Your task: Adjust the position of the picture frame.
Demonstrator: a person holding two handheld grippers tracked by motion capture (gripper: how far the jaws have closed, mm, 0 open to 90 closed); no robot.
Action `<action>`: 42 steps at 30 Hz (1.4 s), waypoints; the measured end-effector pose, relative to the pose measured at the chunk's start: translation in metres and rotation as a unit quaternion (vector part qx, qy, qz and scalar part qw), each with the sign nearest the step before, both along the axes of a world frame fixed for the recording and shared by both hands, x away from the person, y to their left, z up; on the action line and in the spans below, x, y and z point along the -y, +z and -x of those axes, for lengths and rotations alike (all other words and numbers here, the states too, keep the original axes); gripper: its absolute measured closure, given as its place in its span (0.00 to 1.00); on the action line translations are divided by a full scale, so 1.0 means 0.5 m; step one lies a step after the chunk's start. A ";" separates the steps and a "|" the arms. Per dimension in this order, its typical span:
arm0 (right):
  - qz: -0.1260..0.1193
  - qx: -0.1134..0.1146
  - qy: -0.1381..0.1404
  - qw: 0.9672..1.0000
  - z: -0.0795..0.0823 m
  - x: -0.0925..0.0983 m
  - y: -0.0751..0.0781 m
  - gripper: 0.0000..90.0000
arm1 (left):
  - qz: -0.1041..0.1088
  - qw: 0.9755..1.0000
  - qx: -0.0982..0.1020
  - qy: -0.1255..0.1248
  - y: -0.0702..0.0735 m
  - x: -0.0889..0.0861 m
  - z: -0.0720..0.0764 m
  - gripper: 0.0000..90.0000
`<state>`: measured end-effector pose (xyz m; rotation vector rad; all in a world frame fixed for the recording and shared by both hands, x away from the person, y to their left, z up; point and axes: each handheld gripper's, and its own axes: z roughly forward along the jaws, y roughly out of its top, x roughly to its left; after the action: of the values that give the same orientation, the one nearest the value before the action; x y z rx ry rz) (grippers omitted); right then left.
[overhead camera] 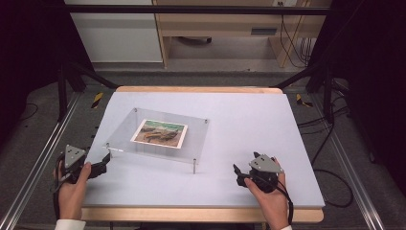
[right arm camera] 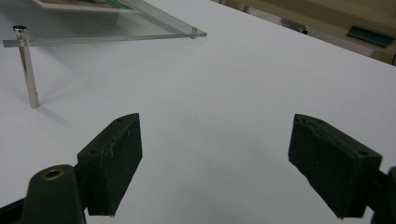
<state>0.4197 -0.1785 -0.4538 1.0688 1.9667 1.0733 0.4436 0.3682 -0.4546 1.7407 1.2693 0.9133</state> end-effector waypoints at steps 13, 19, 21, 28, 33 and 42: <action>0.011 0.015 0.017 1.000 0.009 -0.019 -0.013 0.23 | -0.002 1.000 0.005 0.010 -0.002 -0.006 -0.001 0.09; 0.001 0.014 0.025 1.000 0.014 -0.022 -0.013 0.24 | -0.016 1.000 0.012 0.018 -0.003 -0.006 0.000 0.08; -0.003 0.012 0.027 1.000 0.015 -0.022 -0.013 0.24 | -0.020 1.000 0.013 0.020 -0.004 -0.008 -0.001 0.07; -0.010 0.013 0.048 0.999 0.019 -0.033 -0.007 0.26 | -0.013 1.000 0.017 0.009 -0.003 0.001 -0.001 0.05; -0.016 0.008 0.056 0.998 0.025 -0.044 -0.009 0.31 | 0.009 1.000 0.027 0.001 0.001 0.006 0.003 0.04; -0.007 0.011 0.063 0.998 0.025 -0.057 -0.016 0.33 | 0.030 0.999 0.011 0.005 0.006 -0.005 0.006 0.07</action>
<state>0.4071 -0.1500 -0.4616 0.9475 2.0348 1.1628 0.4403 0.3706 -0.4515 1.6758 1.2794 0.8886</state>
